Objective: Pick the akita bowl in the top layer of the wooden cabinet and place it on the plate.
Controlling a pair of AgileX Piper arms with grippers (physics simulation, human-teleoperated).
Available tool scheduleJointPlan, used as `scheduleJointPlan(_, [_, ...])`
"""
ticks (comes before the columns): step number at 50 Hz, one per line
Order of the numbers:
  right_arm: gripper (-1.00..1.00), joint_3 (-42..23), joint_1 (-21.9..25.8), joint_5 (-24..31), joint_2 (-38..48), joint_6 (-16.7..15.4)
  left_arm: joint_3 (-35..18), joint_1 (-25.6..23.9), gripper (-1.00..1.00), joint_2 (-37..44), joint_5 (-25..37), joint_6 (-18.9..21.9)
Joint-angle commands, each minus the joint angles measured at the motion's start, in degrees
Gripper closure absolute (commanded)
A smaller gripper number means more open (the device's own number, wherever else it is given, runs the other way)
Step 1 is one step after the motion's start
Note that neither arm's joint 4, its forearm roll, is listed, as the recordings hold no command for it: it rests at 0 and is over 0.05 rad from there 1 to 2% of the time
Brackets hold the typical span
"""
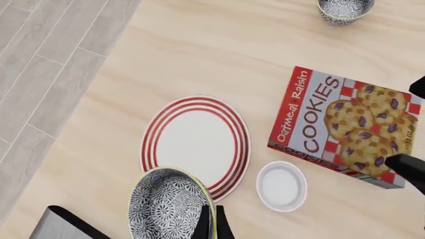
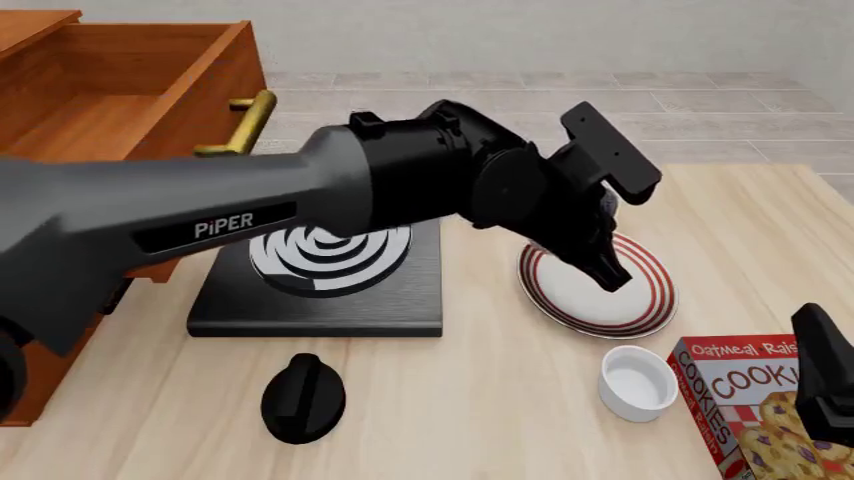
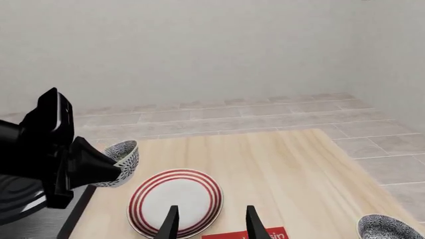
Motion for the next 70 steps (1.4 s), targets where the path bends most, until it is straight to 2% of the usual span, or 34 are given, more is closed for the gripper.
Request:
scheduleJointPlan(1, [-1.0,-0.01,0.06,0.01,-0.09,-0.12,-0.38,-0.81,1.0,1.03,-1.01,0.13])
scheduleJointPlan(29, [-1.0,-0.01,0.47,-0.02,-0.25,-0.14,-4.08,-0.73,1.0,5.56,-0.92,1.0])
scheduleJointPlan(59, [-1.0,0.01,0.92,-0.03,-0.2,0.5,-7.35,-2.58,1.0,10.19,0.02,-1.12])
scheduleJointPlan(70, [-1.0,-0.01,1.24,-0.08,-0.33,-0.18,-9.22,-2.93,1.0,10.89,0.95,-2.44])
